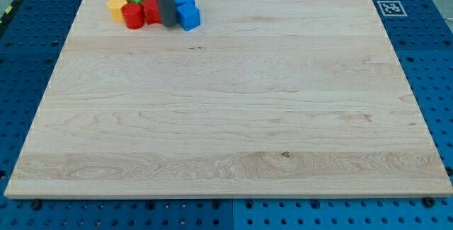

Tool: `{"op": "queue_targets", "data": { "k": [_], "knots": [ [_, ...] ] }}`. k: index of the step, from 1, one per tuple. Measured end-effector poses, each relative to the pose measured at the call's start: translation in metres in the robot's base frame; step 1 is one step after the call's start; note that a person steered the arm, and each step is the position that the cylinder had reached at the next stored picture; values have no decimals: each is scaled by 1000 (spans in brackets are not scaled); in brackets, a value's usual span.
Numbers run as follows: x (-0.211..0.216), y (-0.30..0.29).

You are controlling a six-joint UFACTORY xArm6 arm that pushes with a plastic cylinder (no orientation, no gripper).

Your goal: Move the blue cube towards right side

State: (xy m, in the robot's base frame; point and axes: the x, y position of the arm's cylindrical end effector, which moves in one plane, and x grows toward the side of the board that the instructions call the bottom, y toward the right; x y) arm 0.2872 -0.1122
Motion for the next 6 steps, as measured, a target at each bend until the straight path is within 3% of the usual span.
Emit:
{"op": "queue_targets", "data": {
  "k": [4, 6],
  "knots": [
    [-10, 102],
    [-10, 50]
  ]
}}
